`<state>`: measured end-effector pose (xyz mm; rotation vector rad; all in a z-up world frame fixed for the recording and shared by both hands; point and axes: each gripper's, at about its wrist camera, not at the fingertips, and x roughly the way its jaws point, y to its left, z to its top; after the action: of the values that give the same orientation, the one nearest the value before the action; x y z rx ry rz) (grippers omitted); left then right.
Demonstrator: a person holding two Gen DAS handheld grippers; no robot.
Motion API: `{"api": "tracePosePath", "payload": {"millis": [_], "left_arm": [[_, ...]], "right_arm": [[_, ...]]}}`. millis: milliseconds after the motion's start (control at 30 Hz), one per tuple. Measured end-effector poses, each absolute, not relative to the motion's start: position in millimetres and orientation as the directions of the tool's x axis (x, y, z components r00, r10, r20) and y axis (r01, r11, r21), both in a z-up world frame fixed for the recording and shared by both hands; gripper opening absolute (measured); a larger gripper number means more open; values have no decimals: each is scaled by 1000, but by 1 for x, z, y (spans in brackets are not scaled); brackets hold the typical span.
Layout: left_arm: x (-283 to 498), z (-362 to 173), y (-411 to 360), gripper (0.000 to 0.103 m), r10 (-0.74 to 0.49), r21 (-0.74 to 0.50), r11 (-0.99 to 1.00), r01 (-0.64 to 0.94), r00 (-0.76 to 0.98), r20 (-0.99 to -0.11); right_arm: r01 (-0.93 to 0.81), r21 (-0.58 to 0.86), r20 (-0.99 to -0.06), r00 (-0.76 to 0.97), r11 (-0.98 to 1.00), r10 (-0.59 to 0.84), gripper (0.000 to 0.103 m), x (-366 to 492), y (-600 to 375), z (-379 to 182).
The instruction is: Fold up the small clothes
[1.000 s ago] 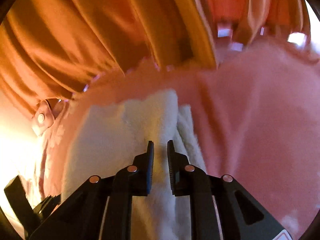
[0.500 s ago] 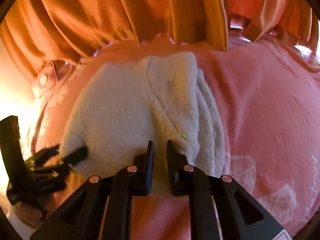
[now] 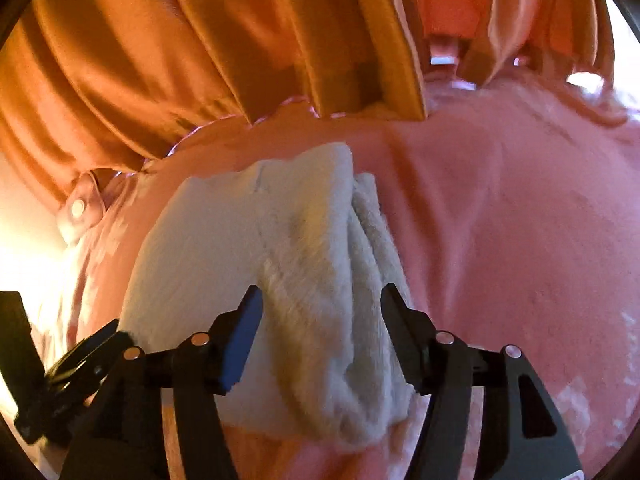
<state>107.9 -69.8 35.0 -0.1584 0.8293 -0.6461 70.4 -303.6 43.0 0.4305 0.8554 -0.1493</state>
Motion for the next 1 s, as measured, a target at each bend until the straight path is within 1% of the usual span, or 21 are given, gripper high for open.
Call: {"api": "tracePosePath", "payload": {"millis": [67,100,133,167,233,267,300,333,367,400,433,500,600,633,700,800,933,967,1000], "left_arm": [[111,32,-72,85,-579,-369,807,462,493,-649],[112,30,-72,85,-575,-369,809,457,487,-658],[114,28,-73,85,-565,-367,815,448,480,-671],[114,26,-74,85,-563,-368,817,444,473,-677],[115,26,-74,85,-552,-360,823,439,472,-687],[115,26,-75,86,-548,-355,825,439,471,-691],[115,26,-75,88,-546,-352,827,439,471,-693],[115,26,-76,91,-539,-348,831,434,473,-697],[115,26,-76,92,-537,-347,832,432,473,-699],[115,25,-77,92,-535,-345,833,432,469,-703],[114,24,-78,92,-531,-341,834,434,462,-711],[114,20,-81,92,-521,-331,838,435,455,-722],[113,18,-82,93,-511,-320,844,431,462,-724],[114,17,-82,93,-511,-322,844,430,461,-725],[116,16,-83,94,-513,-327,843,426,459,-725],[115,15,-84,94,-511,-325,845,425,460,-727],[115,14,-84,95,-505,-314,848,427,468,-725],[115,14,-84,95,-507,-319,847,426,466,-725],[116,14,-84,95,-511,-326,845,423,461,-726]], "right_arm": [[290,308,-777,626,906,63,63,85,-303,33],[283,289,-788,612,915,59,58,91,-299,28],[251,294,-779,623,922,79,47,94,-295,30],[228,309,-765,636,923,100,14,93,-293,36],[196,311,-689,720,930,79,13,81,-289,68],[192,316,-658,749,929,69,11,76,-293,78],[201,320,-648,759,926,59,10,73,-297,81],[224,309,-663,747,924,41,9,73,-304,76],[248,282,-694,720,927,18,9,77,-308,67],[288,223,-761,648,931,-18,8,86,-313,42],[291,218,-804,594,931,2,8,94,-316,18],[307,284,-776,630,908,30,8,89,-322,16],[313,336,-743,667,888,46,9,82,-321,43],[308,328,-735,677,893,37,9,78,-317,49],[302,296,-728,685,906,9,13,73,-310,55],[298,223,-798,602,928,-1,14,86,-304,24],[311,258,-773,635,915,2,16,80,-308,40],[311,262,-765,644,913,1,17,76,-309,43],[313,262,-760,650,913,-5,26,73,-309,46]]}}
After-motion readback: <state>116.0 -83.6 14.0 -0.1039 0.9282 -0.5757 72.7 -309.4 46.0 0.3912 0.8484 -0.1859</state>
